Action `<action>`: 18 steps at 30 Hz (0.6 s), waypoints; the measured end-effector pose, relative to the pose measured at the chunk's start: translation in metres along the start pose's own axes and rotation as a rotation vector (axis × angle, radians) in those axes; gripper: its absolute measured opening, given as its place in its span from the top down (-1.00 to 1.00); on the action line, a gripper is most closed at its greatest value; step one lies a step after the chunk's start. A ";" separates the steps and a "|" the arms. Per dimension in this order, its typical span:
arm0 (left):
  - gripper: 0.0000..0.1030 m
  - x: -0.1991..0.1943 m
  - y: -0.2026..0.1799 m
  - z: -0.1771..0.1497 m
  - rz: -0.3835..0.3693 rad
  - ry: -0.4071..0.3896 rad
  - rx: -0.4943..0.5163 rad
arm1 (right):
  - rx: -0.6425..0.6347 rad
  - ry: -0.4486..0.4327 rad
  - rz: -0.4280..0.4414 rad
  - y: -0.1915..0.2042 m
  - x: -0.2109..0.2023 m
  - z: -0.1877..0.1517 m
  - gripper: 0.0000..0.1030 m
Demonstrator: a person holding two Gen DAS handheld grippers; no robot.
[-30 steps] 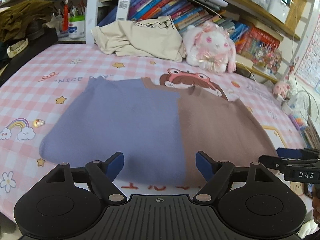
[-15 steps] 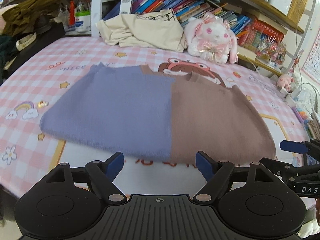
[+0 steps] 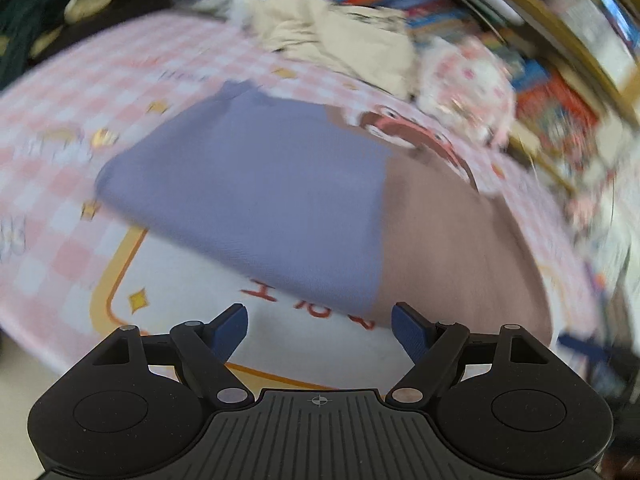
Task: Fold clothes
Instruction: 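Move the left gripper to the lavender side edge and grasp it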
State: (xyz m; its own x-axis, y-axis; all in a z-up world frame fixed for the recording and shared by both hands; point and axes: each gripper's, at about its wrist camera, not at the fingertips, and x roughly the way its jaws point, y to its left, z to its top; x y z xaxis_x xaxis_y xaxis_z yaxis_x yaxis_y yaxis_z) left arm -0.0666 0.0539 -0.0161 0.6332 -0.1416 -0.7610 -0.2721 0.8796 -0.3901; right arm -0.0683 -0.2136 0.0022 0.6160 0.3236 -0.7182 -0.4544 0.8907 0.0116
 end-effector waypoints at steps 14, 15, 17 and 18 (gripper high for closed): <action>-0.48 0.016 0.106 0.009 -0.213 -0.120 -0.784 | 0.057 0.016 -0.080 0.009 0.010 0.013 -0.44; -0.47 0.017 0.111 0.010 -0.216 -0.132 -0.810 | 0.060 0.018 -0.086 0.009 0.011 0.014 -0.44; -0.45 0.019 0.117 0.012 -0.221 -0.149 -0.843 | 0.065 0.023 -0.096 0.010 0.012 0.016 -0.44; -0.44 0.021 0.119 0.014 -0.225 -0.155 -0.854 | 0.066 0.026 -0.101 0.010 0.013 0.017 -0.44</action>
State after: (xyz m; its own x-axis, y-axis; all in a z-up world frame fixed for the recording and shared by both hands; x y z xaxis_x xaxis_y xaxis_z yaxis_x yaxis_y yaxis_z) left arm -0.0758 0.1623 -0.0713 0.8103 -0.1525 -0.5659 -0.5375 0.1917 -0.8212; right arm -0.0542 -0.1948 0.0048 0.6396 0.2236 -0.7355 -0.3472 0.9376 -0.0170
